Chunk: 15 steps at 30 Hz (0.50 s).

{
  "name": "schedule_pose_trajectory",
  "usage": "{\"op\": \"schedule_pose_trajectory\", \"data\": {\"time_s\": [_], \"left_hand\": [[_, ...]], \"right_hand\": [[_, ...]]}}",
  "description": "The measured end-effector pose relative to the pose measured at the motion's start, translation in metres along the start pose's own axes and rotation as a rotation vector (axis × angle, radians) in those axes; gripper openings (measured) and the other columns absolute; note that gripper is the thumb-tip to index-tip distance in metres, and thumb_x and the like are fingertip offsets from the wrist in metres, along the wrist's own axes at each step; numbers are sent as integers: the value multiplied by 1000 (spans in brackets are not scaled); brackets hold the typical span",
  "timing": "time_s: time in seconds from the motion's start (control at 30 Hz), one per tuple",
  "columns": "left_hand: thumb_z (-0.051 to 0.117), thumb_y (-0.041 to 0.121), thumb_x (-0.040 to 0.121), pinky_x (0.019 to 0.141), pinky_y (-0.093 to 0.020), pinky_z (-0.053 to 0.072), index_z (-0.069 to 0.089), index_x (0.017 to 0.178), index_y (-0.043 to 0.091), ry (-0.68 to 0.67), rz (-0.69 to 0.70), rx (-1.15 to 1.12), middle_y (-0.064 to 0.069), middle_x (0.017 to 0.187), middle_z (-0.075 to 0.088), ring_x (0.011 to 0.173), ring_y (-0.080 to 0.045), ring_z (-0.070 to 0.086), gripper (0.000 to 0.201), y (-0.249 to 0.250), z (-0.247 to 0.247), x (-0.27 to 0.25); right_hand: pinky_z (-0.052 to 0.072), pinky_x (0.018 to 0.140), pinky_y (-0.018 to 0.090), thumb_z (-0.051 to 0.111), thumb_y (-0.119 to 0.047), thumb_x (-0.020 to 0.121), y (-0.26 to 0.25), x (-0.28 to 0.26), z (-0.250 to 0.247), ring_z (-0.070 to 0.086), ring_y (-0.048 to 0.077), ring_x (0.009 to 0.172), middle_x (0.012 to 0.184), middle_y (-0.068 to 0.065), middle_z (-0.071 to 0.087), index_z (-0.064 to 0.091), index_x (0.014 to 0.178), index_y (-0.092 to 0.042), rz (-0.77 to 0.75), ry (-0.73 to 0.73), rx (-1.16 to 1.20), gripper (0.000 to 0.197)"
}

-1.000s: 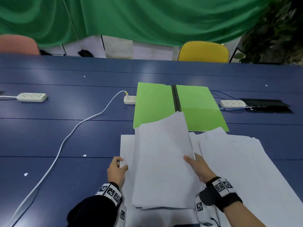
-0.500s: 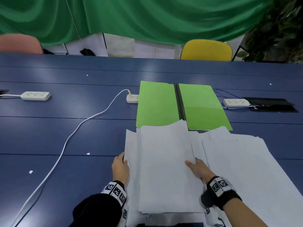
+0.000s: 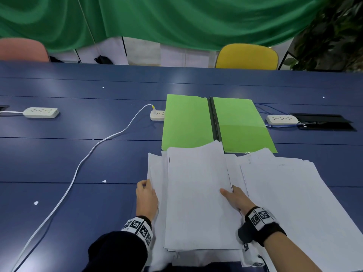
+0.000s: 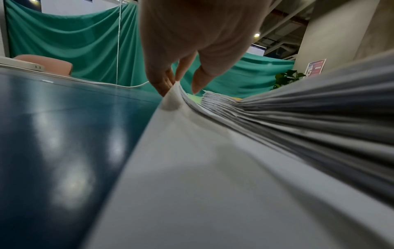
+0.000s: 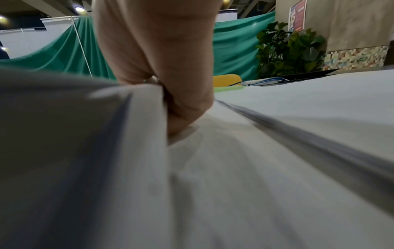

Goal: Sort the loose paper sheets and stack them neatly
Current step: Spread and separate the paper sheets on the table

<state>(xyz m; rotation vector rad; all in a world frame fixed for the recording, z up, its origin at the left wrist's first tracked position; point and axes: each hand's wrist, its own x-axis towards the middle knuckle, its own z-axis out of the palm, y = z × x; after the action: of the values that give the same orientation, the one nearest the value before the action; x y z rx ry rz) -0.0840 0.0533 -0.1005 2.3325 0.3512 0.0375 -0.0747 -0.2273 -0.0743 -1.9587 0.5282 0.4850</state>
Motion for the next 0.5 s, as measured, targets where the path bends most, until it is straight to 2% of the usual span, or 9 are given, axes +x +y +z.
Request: {"op": "schedule_pose_trajectory", "data": {"time_s": [0.1, 0.17, 0.27, 0.33, 0.43, 0.5], "left_hand": [[36, -6, 88, 83, -30, 40, 54, 108, 0, -11, -36, -35, -12, 121, 41, 103, -27, 45, 27, 0, -2, 0], [37, -6, 87, 82, -34, 41, 54, 117, 3, 2, -35, 4, -15, 119, 45, 102, -29, 44, 35, 1, -3, 0], [40, -1, 89, 85, -39, 42, 49, 128, 7, 12, -29, 98, -15, 121, 51, 106, -31, 45, 41, -1, -4, 0], [40, 1, 91, 89, -39, 43, 44, 133, 9, -9, -71, 10, -13, 121, 54, 107, -31, 50, 42, 0, -6, -1], [40, 1, 94, 82, -32, 42, 40, 134, 10, -40, -127, -162, -14, 103, 60, 88, -27, 54, 41, 0, -9, -4], [41, 1, 95, 80, -28, 39, 39, 132, 10, -45, -197, -323, -8, 103, 57, 88, -22, 52, 39, -5, -12, -1]], "right_hand": [[39, 102, 31, 51, -24, 95, -4, -4, -1, 51, 25, 118, 129, 3, 53, 48, 128, -3, 14, -2, -3, 40], [40, 98, 31, 52, -26, 94, -2, -2, -1, 52, 25, 116, 130, 8, 55, 49, 127, -3, 17, 6, -8, 40], [43, 101, 36, 53, -28, 93, 0, 1, 0, 55, 25, 114, 128, 11, 58, 51, 126, -5, 24, 6, -13, 40], [42, 102, 36, 53, -30, 93, 1, 2, -1, 54, 26, 116, 129, 9, 56, 50, 127, -5, 33, -3, -21, 42], [39, 104, 34, 53, -29, 93, 0, 1, -1, 51, 26, 120, 128, 1, 52, 47, 130, -4, 30, -4, -35, 45], [38, 105, 35, 52, -28, 94, 0, 0, -2, 50, 26, 121, 133, 6, 52, 46, 131, -4, 13, -1, -36, 45]]}}
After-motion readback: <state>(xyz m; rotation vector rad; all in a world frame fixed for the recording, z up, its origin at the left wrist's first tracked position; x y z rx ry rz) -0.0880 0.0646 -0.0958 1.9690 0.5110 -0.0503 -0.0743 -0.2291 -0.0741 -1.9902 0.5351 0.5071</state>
